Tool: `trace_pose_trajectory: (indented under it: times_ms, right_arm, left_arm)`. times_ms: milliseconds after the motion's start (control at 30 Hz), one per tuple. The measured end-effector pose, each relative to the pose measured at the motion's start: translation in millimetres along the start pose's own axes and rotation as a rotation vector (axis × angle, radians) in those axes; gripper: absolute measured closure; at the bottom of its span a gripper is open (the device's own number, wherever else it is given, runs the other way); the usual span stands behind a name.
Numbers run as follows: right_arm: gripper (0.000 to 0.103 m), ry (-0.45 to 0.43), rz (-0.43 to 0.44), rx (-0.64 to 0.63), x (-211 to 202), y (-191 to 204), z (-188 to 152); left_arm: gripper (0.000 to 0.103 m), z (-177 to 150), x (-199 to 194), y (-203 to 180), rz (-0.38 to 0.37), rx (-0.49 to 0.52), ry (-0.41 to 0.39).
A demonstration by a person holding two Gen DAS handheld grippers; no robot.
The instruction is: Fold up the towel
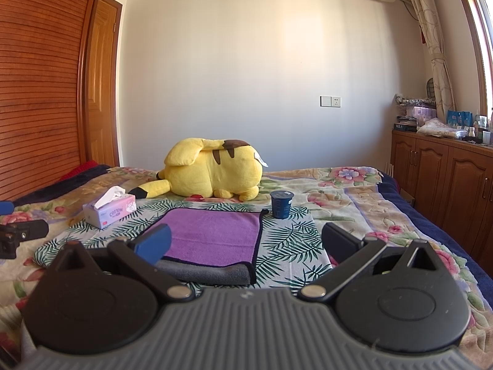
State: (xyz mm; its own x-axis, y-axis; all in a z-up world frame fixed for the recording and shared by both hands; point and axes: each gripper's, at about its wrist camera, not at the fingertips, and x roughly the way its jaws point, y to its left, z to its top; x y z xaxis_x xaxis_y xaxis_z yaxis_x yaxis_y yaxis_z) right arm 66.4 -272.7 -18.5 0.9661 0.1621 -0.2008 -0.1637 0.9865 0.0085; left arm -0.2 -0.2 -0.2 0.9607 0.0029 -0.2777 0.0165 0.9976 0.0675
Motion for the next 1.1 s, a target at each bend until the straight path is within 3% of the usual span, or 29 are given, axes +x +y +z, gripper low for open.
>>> trace_pose_trajectory:
  times_ms: [533,1100]
  right_arm:
    - [0.000,0.021,0.002,-0.008,6,1,-1]
    - [0.000,0.121,0.026,-0.010,30,12,-4]
  left_arm:
    - [0.016,-3,6,-2,0.002,0.011,0.034]
    - [0.016,-6,30,-7,-0.017,0.041,0.133]
